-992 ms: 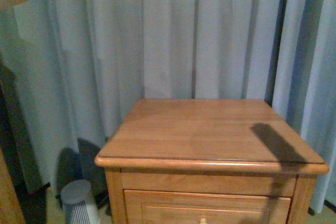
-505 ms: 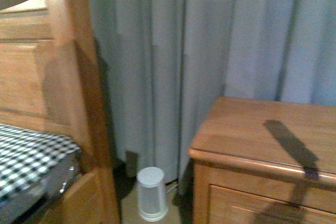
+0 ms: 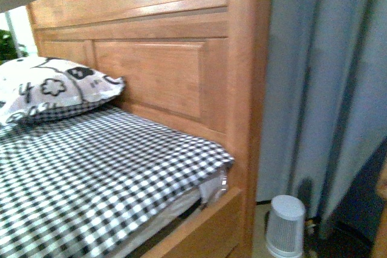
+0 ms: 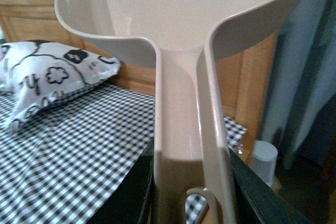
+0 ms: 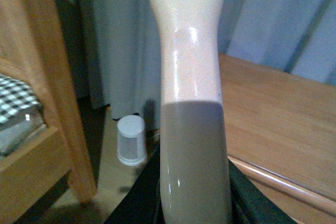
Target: Clean up trash
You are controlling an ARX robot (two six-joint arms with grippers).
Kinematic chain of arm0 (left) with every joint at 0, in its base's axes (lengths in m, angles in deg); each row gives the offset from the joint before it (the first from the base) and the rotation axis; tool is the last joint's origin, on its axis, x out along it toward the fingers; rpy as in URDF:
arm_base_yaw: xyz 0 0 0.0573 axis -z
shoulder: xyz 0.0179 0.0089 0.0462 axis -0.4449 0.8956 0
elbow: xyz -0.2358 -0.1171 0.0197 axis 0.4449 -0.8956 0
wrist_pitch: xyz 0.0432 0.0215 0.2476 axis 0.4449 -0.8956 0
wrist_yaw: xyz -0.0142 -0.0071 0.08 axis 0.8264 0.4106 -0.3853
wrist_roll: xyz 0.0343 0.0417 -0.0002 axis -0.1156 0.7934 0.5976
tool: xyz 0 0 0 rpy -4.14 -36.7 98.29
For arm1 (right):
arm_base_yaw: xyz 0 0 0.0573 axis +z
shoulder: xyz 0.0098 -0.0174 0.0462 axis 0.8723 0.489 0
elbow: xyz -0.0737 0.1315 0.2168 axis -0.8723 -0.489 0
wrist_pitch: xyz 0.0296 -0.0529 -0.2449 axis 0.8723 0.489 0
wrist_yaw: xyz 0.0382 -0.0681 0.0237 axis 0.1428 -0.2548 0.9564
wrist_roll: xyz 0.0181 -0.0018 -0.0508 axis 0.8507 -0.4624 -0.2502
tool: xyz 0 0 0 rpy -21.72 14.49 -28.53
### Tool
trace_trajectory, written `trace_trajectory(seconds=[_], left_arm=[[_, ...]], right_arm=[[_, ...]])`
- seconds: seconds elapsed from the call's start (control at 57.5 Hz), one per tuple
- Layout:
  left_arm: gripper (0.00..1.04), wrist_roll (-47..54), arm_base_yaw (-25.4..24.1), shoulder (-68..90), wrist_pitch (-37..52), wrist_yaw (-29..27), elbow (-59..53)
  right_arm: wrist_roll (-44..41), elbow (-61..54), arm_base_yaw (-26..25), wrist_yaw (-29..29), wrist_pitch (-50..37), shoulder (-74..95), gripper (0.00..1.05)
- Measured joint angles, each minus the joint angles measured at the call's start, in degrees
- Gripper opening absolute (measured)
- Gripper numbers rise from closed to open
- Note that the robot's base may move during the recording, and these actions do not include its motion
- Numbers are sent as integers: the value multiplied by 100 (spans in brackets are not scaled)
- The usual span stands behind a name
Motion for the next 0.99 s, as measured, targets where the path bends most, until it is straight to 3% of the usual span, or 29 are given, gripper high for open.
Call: trace_trajectory(seconds=[0.992], left_arm=[[27, -37, -22, -37, -7, -35, -20]], right_arm=[[-2, 4, 31, 44, 0, 13, 19]])
